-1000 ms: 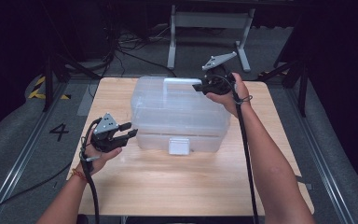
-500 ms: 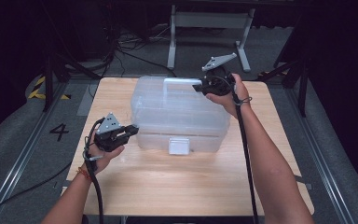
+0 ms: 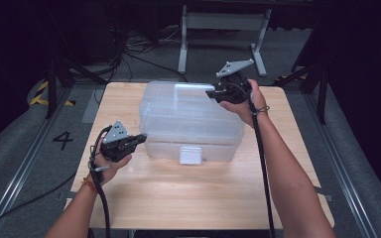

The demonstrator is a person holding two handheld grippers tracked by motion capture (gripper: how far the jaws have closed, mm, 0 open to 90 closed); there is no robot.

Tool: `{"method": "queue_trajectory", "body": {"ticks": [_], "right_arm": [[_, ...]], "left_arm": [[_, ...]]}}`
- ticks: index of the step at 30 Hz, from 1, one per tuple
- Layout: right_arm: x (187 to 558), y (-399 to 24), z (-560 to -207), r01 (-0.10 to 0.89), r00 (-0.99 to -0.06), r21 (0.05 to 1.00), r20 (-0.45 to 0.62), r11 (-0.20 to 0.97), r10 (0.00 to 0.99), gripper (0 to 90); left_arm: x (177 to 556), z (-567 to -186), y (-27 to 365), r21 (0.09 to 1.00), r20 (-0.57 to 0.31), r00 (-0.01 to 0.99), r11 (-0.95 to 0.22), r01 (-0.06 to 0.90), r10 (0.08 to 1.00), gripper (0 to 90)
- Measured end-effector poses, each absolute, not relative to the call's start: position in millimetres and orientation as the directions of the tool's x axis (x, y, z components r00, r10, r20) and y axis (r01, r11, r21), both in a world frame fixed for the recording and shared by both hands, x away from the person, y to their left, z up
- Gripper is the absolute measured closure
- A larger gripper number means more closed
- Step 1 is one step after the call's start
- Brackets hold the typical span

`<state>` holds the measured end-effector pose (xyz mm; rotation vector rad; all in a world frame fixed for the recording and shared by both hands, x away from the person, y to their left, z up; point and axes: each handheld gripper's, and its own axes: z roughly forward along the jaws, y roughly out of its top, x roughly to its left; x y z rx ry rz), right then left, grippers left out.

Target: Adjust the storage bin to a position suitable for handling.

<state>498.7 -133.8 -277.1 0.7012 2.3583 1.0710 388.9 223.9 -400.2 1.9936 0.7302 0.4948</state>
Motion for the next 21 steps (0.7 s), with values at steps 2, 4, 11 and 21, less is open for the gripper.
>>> {"method": "queue_trajectory", "body": {"ticks": [2, 4, 11, 21], "right_arm": [[490.2, -141.4, -273.1, 0.236, -0.761, 0.798, -0.204, 0.555, 0.615, 64.5], [484.2, -148.1, -271.0, 0.227, -0.759, 0.813, -0.198, 0.537, 0.620, 63.9], [464.9, -166.9, -270.7, 0.203, -0.748, 0.822, -0.221, 0.532, 0.626, 62.9], [422.7, -192.3, -272.2, 0.135, -0.755, 0.848, -0.247, 0.512, 0.608, 60.7]], "left_arm": [[388.8, -400.6, 223.7, 0.869, 0.056, 0.743, -0.399, 0.293, 0.667, 89.9], [389.0, -401.1, 223.9, 0.869, 0.055, 0.744, -0.398, 0.293, 0.666, 89.9], [388.7, -400.0, 224.1, 0.865, 0.061, 0.745, -0.407, 0.292, 0.664, 89.9], [388.0, -399.6, 224.1, 0.864, 0.061, 0.748, -0.410, 0.292, 0.661, 89.9]]}}
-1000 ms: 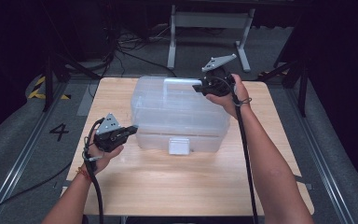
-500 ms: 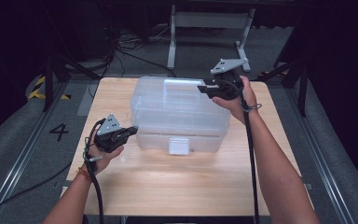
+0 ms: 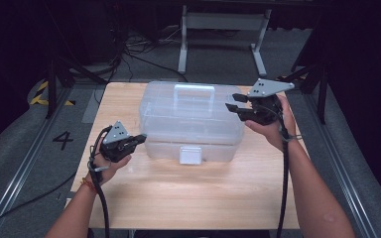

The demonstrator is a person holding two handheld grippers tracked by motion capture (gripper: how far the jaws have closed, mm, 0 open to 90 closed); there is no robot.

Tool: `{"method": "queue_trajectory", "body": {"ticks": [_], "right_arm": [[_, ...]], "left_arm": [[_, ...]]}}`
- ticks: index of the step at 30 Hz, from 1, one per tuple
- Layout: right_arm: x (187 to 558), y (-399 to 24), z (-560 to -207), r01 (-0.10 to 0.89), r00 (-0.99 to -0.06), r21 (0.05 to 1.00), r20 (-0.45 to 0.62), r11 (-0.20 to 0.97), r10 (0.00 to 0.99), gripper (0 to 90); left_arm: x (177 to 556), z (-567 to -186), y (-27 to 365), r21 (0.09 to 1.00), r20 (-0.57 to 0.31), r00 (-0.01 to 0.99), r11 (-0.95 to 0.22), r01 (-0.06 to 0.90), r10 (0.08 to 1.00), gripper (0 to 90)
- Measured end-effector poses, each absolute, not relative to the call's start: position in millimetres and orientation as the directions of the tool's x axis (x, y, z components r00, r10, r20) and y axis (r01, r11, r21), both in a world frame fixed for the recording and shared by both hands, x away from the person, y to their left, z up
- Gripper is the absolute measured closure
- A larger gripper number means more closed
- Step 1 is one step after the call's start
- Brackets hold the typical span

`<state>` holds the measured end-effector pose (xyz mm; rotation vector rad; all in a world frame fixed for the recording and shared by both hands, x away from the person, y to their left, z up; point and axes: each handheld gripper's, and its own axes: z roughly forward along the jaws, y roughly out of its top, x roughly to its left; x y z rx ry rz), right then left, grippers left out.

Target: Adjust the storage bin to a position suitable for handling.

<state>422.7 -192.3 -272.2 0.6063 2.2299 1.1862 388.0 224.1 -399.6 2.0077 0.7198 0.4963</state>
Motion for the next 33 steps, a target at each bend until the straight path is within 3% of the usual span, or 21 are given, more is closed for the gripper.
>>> {"method": "queue_trajectory", "body": {"ticks": [18, 33], "right_arm": [[388.9, -249.3, -326.9, 0.202, -0.734, 0.863, -0.179, 0.463, 0.655, 56.0], [398.0, -245.6, -377.1, 0.277, -0.753, 0.820, -0.139, 0.501, 0.643, 50.8]], "left_arm": [[389.4, -397.0, 223.4, 0.867, 0.069, 0.746, -0.410, 0.283, 0.662, 89.9], [391.0, -395.8, 223.1, 0.869, 0.081, 0.743, -0.413, 0.274, 0.664, 89.8]]}}
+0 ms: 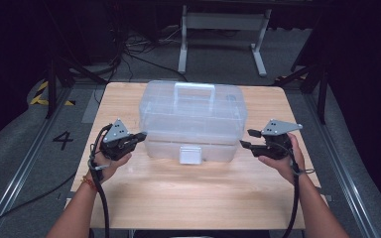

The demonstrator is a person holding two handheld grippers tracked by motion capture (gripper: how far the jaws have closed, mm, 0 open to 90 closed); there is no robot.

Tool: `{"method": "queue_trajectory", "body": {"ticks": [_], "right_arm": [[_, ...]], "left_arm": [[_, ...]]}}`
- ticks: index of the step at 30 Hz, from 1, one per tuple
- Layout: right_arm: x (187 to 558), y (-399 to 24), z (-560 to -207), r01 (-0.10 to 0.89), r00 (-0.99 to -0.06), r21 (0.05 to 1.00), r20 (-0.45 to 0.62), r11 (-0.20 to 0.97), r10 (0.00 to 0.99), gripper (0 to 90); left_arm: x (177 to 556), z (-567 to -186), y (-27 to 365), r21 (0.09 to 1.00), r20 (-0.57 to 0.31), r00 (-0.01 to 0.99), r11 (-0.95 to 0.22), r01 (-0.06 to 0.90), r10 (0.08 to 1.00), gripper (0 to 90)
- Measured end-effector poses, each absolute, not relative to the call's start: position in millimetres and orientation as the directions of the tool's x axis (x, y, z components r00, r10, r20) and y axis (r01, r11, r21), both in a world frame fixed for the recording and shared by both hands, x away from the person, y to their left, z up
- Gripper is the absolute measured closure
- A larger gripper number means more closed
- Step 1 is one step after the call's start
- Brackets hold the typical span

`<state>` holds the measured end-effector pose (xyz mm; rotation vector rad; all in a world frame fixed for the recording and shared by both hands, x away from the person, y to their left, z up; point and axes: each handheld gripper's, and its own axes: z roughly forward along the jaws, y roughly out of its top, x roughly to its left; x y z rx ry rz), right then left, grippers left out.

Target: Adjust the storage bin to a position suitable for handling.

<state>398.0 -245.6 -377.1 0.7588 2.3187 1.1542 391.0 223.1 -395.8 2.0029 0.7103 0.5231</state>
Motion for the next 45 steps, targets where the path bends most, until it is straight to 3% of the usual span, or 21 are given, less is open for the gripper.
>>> {"method": "queue_trajectory", "body": {"ticks": [18, 45], "right_arm": [[403.9, -243.2, -391.1, 0.231, -0.691, 0.871, -0.166, 0.432, 0.704, 49.7], [407.1, -244.7, -365.2, 0.149, -0.629, 0.931, -0.170, 0.333, 0.759, 49.0]], "left_arm": [[391.3, -394.4, 224.0, 0.876, 0.074, 0.741, -0.399, 0.272, 0.668, 87.7], [392.6, -399.8, 225.7, 0.857, 0.090, 0.735, -0.428, 0.286, 0.672, 80.7]]}}
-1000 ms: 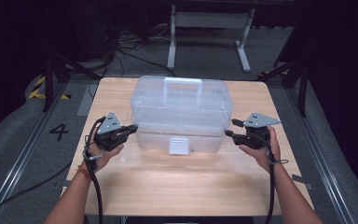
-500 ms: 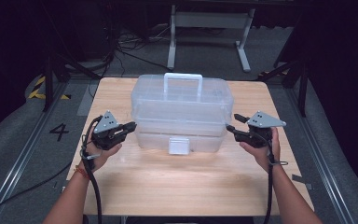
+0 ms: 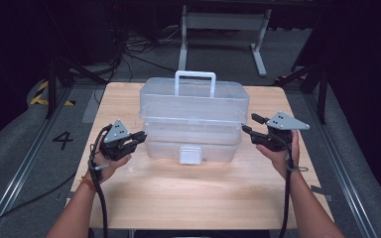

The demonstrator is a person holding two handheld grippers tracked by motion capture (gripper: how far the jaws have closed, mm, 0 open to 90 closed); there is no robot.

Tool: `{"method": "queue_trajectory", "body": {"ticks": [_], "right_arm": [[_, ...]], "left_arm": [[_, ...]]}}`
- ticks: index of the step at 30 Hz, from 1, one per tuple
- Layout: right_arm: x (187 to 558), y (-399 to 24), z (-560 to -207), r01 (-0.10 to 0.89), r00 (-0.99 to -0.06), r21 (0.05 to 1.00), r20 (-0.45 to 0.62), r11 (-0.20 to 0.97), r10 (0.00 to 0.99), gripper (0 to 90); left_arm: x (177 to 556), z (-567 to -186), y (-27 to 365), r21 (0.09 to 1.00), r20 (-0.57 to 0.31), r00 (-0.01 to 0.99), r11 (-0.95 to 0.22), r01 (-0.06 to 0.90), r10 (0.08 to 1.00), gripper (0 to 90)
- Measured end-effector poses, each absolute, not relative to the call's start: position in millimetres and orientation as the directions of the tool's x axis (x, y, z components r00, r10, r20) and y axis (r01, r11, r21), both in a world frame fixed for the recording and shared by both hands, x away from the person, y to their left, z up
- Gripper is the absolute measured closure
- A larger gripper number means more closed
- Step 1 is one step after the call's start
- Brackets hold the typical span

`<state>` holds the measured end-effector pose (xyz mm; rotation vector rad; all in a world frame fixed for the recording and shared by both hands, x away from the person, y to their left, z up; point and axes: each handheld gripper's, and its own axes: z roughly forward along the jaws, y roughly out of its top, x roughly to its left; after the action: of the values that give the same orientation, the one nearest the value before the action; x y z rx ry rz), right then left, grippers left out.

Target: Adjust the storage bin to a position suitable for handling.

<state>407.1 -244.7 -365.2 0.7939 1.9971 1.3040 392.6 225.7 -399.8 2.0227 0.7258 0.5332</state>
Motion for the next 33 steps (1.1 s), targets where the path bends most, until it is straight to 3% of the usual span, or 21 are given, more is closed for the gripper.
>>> {"method": "queue_trajectory", "body": {"ticks": [33], "right_arm": [[446.0, -224.0, -331.7, 0.109, -0.536, 0.946, -0.204, 0.306, 0.820, 56.7]], "left_arm": [[395.7, -402.4, 227.3, 0.864, 0.077, 0.735, -0.413, 0.287, 0.673, 77.3]]}}
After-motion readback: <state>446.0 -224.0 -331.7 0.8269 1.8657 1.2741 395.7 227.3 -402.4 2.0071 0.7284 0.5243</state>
